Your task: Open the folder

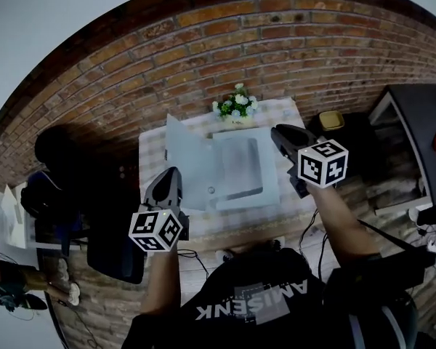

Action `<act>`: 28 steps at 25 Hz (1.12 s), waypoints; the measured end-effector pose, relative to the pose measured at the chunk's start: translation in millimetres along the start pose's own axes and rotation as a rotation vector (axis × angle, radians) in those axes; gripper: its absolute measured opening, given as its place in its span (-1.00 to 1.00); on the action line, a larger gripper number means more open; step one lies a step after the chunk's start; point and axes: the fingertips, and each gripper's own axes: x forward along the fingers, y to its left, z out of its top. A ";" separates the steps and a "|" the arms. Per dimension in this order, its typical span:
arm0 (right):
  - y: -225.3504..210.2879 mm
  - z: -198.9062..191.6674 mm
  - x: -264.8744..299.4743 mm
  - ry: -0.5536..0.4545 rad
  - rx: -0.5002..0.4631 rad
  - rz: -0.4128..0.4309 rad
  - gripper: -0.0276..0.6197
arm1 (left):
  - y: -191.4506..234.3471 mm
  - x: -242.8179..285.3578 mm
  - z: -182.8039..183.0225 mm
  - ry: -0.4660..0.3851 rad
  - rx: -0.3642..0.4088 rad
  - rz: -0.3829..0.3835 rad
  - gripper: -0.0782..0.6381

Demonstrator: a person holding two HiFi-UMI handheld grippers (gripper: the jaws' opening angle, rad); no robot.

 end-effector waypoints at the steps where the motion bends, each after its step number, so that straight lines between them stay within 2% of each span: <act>1: -0.9 2.3 -4.8 -0.004 0.001 -0.008 -0.64 | -4.4 3.6 2.7 -0.003 0.005 -0.004 -0.76; 8: -4.6 10.5 -39.8 -0.032 0.016 -0.039 -0.64 | -31.6 24.0 20.5 -0.035 0.041 -0.023 -0.76; 18: -2.3 35.7 -69.8 -0.096 -0.053 -0.101 -0.70 | -40.6 43.8 29.8 -0.054 0.063 -0.021 -0.76; 23: 7.1 44.0 -77.6 -0.140 -0.058 -0.118 -0.74 | -49.1 46.3 36.9 -0.075 0.096 -0.051 -0.76; 28: 14.3 54.6 -82.9 -0.167 -0.138 -0.149 -0.77 | -46.3 45.5 38.0 -0.079 0.117 -0.043 -0.76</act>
